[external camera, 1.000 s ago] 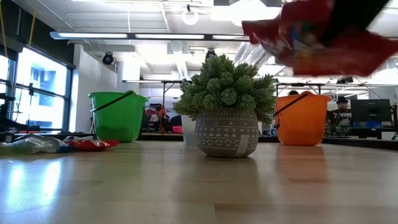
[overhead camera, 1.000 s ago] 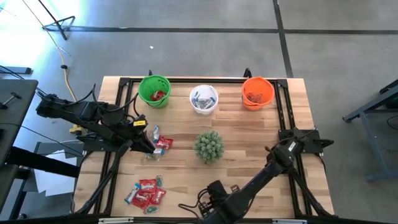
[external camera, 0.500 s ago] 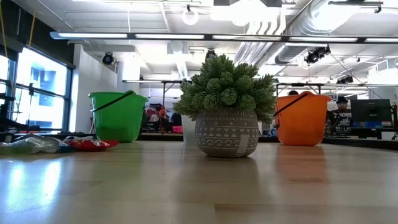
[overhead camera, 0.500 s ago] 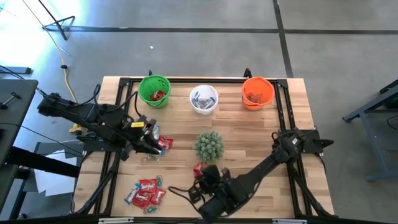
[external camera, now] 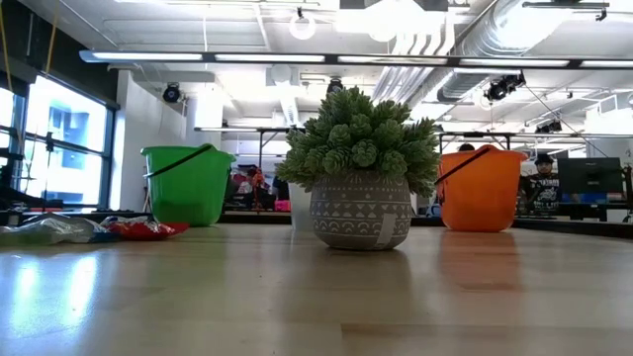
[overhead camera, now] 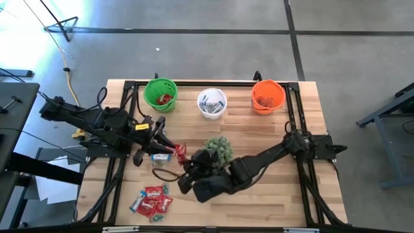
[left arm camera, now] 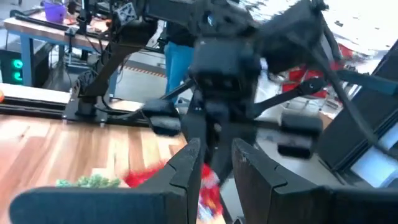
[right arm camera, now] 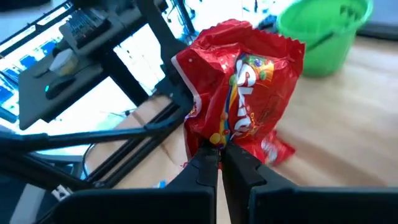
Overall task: Sort candy
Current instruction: Put the red candy into the green bucket
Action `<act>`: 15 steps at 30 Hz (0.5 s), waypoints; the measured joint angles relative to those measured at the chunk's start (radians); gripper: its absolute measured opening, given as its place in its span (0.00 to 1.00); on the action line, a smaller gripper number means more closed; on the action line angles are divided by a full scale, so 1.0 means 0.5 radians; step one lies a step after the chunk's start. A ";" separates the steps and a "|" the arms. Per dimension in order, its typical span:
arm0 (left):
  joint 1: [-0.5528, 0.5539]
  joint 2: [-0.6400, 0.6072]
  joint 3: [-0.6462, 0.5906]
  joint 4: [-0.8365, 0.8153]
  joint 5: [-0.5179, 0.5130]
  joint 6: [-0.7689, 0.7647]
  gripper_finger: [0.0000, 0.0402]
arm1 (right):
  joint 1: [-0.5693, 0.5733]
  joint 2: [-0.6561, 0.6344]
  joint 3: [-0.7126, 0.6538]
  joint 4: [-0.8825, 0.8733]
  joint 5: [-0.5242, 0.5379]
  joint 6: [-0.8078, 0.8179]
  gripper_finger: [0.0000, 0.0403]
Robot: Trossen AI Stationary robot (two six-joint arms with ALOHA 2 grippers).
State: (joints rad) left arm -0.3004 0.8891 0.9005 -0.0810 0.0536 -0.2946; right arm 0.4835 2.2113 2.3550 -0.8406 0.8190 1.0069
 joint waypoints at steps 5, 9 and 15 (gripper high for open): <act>0.000 -0.009 0.000 -0.004 0.000 0.087 0.18 | -0.034 -0.068 0.001 0.016 0.048 -0.178 0.00; 0.000 -0.005 0.000 0.007 0.001 0.102 0.19 | -0.051 -0.098 0.002 0.021 0.091 -0.261 0.00; 0.000 -0.003 0.000 -0.006 0.001 0.241 0.22 | -0.080 -0.105 0.002 0.005 0.106 -0.346 0.00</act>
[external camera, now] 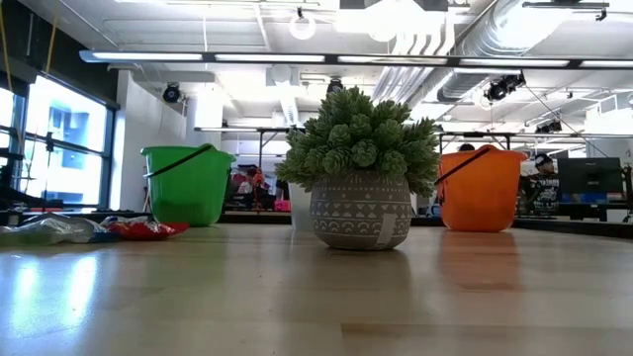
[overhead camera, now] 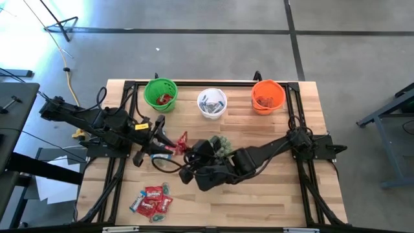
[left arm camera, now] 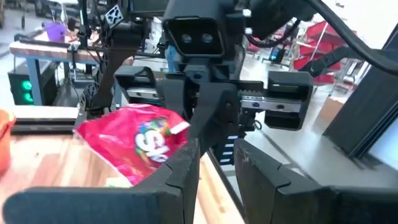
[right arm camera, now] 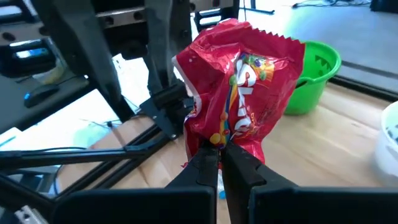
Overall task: Sort candy
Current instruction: Put the red candy into the green bucket
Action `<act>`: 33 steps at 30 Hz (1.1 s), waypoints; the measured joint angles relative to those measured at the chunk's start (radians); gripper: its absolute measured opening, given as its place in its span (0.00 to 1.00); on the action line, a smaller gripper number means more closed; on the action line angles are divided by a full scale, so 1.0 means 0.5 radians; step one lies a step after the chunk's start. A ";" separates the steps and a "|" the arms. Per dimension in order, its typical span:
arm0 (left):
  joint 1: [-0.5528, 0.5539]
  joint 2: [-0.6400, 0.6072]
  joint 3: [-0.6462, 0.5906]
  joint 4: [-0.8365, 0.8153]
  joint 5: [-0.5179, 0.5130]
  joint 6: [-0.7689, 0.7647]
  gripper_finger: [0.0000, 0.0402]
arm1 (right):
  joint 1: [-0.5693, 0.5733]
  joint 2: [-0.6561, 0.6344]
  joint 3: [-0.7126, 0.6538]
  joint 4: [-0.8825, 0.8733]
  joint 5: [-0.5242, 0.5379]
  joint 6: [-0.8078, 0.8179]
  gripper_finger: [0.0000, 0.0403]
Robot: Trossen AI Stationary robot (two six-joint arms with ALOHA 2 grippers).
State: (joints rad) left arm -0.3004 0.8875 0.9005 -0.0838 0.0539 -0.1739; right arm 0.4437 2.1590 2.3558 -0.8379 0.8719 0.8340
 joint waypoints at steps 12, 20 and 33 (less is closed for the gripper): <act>0.172 -0.001 0.000 -0.002 -0.024 0.126 0.30 | -0.016 -0.010 0.000 -0.208 0.023 -0.006 0.00; 0.214 0.064 0.000 0.069 -0.133 0.068 0.30 | -0.026 -0.073 0.000 -0.279 0.066 -0.328 0.00; 0.252 0.180 0.002 0.227 -0.185 -0.013 0.30 | -0.079 -0.116 0.001 -0.323 0.070 -0.603 0.00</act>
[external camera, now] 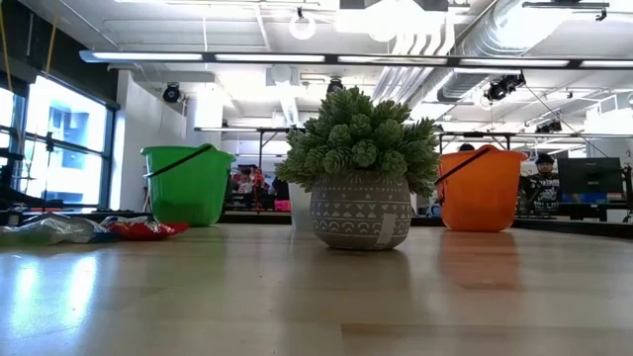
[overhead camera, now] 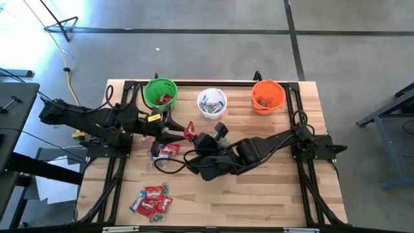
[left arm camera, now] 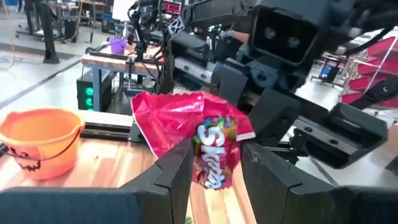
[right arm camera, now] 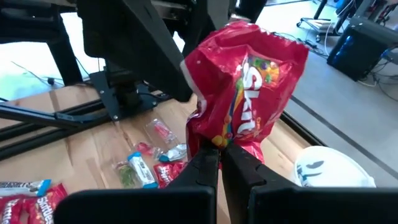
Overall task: Sort candy
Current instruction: Put the red candy into the green bucket
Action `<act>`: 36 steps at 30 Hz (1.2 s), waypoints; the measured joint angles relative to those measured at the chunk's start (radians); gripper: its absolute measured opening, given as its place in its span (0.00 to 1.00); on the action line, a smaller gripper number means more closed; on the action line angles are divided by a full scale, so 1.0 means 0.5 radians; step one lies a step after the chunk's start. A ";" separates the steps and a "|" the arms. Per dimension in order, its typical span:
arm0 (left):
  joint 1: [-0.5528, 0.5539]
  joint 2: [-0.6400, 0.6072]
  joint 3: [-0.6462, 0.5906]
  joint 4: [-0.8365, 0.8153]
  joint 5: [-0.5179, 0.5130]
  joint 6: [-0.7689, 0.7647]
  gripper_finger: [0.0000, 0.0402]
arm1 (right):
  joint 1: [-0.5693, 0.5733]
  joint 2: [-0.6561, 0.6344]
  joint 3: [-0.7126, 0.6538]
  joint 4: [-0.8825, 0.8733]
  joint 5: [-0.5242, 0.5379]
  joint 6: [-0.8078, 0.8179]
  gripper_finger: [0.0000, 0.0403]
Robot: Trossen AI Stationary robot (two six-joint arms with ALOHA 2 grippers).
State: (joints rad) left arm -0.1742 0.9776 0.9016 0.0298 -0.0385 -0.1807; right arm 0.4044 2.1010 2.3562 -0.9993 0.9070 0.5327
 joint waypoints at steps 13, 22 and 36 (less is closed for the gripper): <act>0.009 0.125 -0.001 0.149 0.000 0.034 0.30 | -0.017 0.000 0.000 0.024 -0.048 -0.030 0.00; 0.009 0.130 -0.001 0.145 0.000 0.000 0.05 | -0.004 0.000 0.000 0.023 -0.053 -0.016 0.00; 0.066 0.075 -0.003 0.054 -0.015 -0.015 0.00 | 0.019 -0.005 0.000 -0.122 -0.086 0.287 0.07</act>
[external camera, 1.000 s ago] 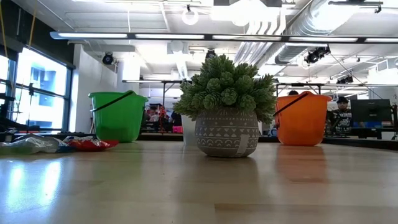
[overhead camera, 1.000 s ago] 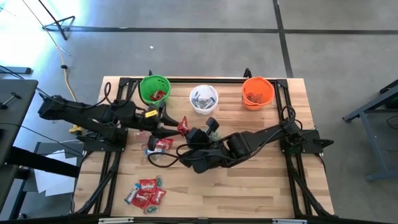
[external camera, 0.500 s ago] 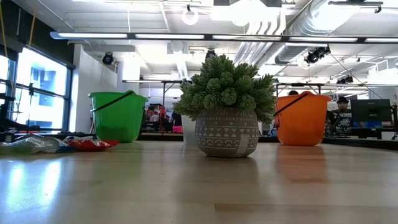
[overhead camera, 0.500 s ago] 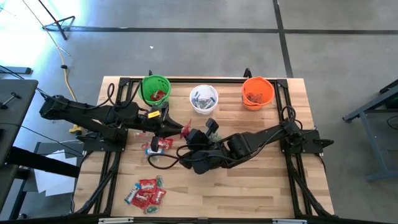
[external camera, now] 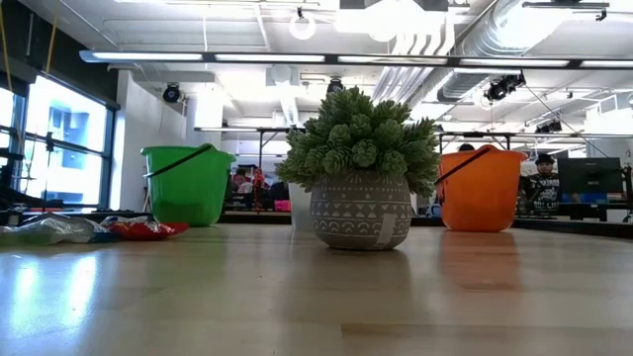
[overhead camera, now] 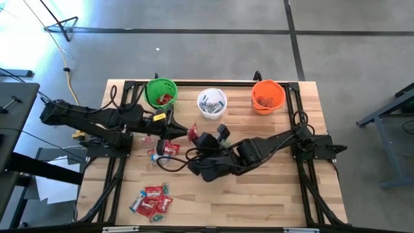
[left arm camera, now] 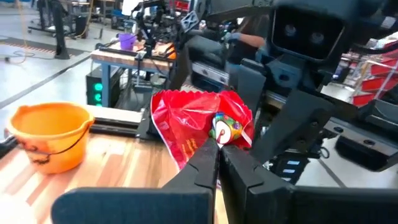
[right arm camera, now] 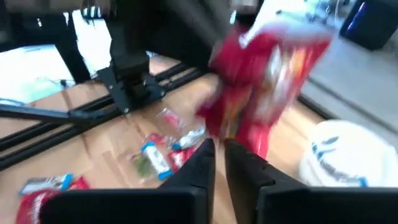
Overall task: Sort candy
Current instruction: Put the red candy into the green bucket
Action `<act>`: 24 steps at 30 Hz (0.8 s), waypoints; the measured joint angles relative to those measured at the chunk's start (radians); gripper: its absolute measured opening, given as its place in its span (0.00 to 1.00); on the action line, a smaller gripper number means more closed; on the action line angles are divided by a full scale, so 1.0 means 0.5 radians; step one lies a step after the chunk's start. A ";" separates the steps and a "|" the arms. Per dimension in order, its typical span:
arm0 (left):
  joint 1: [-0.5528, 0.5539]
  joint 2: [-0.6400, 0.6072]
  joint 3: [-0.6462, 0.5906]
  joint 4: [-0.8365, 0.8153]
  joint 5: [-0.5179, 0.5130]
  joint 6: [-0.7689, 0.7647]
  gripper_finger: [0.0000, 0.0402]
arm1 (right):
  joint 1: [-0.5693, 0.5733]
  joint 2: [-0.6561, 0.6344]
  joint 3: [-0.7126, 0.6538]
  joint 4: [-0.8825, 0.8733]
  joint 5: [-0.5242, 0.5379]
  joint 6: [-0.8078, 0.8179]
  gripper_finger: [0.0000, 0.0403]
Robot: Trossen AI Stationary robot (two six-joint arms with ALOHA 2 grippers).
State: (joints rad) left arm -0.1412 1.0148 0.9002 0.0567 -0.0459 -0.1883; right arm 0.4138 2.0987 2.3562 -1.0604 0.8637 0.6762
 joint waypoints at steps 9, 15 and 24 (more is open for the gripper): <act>0.067 -0.110 0.001 -0.181 -0.125 0.104 0.00 | 0.028 -0.013 -0.001 -0.139 -0.048 0.191 0.26; 0.240 -0.251 0.001 -0.683 -0.611 0.251 0.00 | 0.057 -0.065 0.000 -0.292 -0.105 0.441 0.28; 0.798 -0.395 0.001 -1.267 -1.092 0.141 0.00 | 0.122 -0.101 -0.001 -0.510 -0.102 0.724 0.28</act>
State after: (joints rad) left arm 0.2577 0.8173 0.9005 -0.5768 -0.5919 -0.1175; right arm 0.4747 2.0481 2.3558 -1.3152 0.8130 1.0381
